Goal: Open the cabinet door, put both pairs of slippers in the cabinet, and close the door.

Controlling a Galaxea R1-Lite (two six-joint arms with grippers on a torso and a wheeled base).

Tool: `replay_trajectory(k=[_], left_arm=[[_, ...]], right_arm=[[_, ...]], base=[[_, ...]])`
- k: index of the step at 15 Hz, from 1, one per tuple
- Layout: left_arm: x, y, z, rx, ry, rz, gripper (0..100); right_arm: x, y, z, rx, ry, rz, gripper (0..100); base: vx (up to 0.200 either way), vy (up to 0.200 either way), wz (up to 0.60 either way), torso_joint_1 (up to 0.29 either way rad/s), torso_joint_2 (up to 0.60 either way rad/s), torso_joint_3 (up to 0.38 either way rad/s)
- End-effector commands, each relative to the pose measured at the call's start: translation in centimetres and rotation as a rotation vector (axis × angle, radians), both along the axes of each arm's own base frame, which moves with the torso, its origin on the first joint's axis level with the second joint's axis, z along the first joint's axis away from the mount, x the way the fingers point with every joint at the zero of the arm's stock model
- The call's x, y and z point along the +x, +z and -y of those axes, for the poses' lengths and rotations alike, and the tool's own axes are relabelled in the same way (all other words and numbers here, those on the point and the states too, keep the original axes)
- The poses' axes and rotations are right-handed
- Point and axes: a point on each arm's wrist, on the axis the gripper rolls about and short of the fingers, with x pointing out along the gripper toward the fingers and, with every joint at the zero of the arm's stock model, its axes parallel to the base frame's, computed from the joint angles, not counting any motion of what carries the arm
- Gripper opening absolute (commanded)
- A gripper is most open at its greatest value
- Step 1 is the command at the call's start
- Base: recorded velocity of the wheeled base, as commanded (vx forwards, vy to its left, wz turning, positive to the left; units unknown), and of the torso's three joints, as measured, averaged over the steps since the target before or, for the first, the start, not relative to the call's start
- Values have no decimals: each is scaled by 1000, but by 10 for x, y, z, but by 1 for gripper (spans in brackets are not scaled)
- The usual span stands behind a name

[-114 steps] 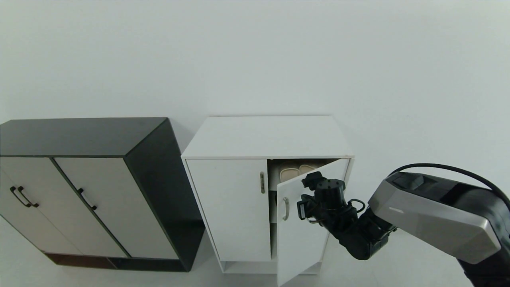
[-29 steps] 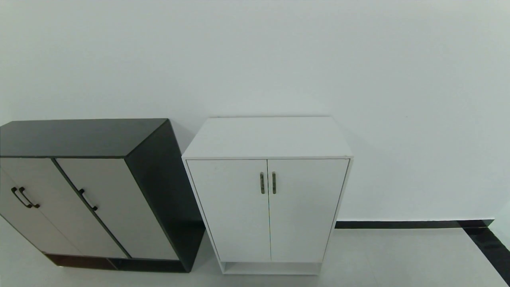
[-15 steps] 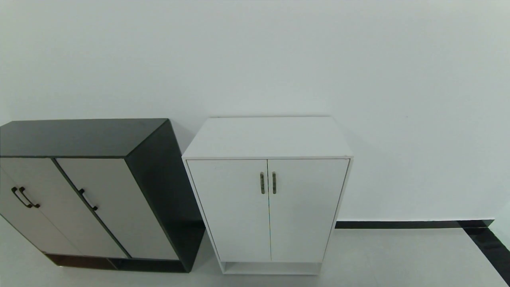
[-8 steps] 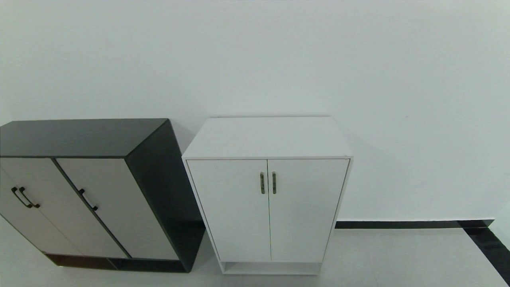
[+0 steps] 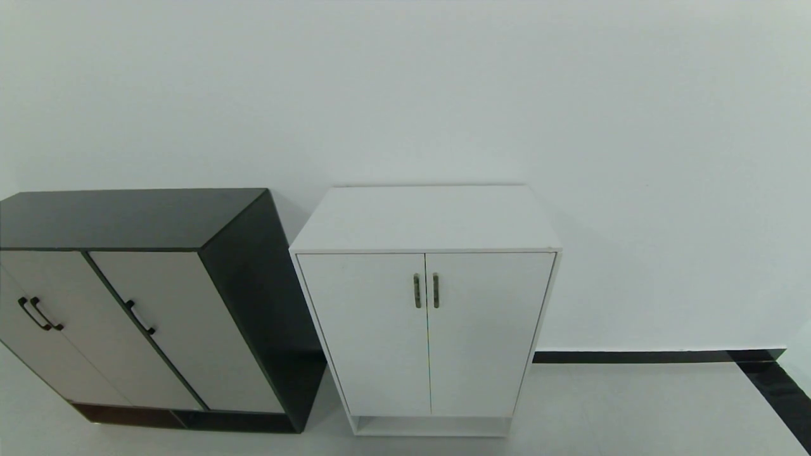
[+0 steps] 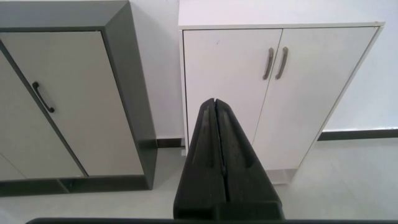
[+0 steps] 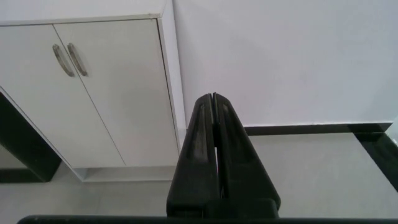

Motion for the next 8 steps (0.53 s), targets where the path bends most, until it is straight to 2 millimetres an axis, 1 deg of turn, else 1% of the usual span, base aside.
replay_trajectory(k=[1,4,8], left_arm=[[0,0,0,0,1,-1,0],[0,0,0,0,1,-1,0],[0,0,0,2,1,-1,0]], right_arm=[[0,0,0,10,14,1,0],[0,-1,0,-35,-4,-1,0],[0,0,0,11,0,4,0]], base=[[0,0,0,0,0,0],[0,0,0,0,0,0],[0,0,0,0,0,0]])
